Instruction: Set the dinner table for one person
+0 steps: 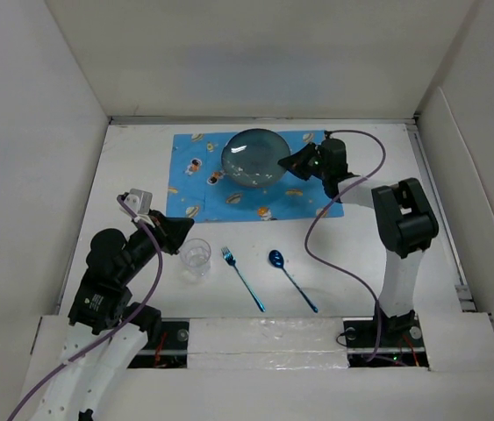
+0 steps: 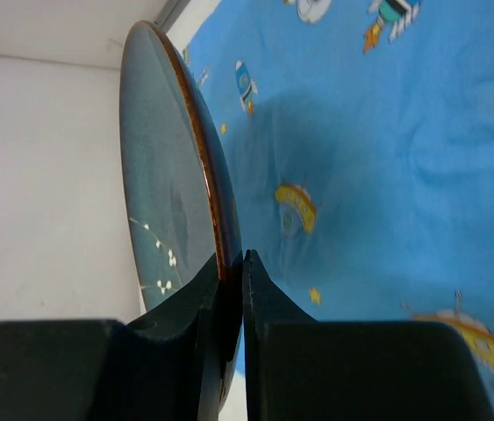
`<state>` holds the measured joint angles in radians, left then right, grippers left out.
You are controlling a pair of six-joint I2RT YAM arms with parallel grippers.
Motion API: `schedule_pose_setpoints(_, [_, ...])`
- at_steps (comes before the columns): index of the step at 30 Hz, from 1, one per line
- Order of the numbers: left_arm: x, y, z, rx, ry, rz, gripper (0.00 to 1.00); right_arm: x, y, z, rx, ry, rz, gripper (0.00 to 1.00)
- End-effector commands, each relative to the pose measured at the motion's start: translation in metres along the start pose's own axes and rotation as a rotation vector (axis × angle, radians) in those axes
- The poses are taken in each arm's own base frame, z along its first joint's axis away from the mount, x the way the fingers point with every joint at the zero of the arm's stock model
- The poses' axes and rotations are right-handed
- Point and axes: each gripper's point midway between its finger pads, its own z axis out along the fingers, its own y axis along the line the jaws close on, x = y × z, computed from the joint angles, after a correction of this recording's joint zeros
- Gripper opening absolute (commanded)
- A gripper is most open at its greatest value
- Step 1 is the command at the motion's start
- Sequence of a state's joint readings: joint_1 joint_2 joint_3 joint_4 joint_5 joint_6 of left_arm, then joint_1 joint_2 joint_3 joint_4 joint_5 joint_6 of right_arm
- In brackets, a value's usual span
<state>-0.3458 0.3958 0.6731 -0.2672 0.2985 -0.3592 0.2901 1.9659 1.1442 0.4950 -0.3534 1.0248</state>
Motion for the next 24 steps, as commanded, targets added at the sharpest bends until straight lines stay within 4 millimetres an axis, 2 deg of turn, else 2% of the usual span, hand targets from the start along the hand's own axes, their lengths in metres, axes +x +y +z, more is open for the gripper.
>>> schedule_pose_setpoints(1, [-0.012, -0.005, 0.001, 0.018, -0.041, 0.017, 0.0, -0.046, 0.116, 0.003, -0.302, -0.148, -0.06, 0.0])
schedule_pose_setpoints(3, [-0.011, -0.005, 0.002, 0.019, -0.034, 0.015, 0.0, -0.044, 0.113, 0.014, -0.298, -0.144, -0.051, 0.0])
schedule_pose_setpoints(4, [-0.011, -0.006, 0.001, 0.024, -0.035, 0.016, 0.0, -0.041, 0.102, 0.022, -0.28, -0.134, -0.039, 0.0])
schedule_pose_setpoints(5, [-0.011, -0.005, 0.001, 0.02, -0.037, 0.016, 0.02, -0.035, 0.099, 0.027, -0.274, -0.125, -0.029, 0.0])
schedule_pose_setpoints(6, [-0.012, -0.004, 0.001, 0.01, -0.04, 0.013, 0.09, -0.033, 0.091, 0.031, -0.261, -0.12, -0.015, 0.0])
schedule_pose_setpoints(10, [-0.012, -0.003, 0.001, 0.003, -0.04, 0.01, 0.16, -0.026, 0.071, 0.038, -0.212, -0.107, -0.007, 0.0])
schedule_pose_setpoints(20, [-0.011, -0.002, 0.003, 0.001, -0.036, 0.007, 0.2, -0.007, 0.032, 0.047, -0.139, -0.067, 0.043, 0.01])
schedule_pose_setpoints(22, [-0.011, -0.002, 0.002, 0.004, -0.038, 0.008, 0.2, -0.005, 0.025, 0.045, -0.11, -0.069, 0.039, 0.08])
schedule_pose_setpoints(24, [-0.011, -0.002, 0.001, 0.002, -0.041, 0.009, 0.21, -0.002, 0.017, 0.041, -0.088, -0.067, 0.034, 0.22])
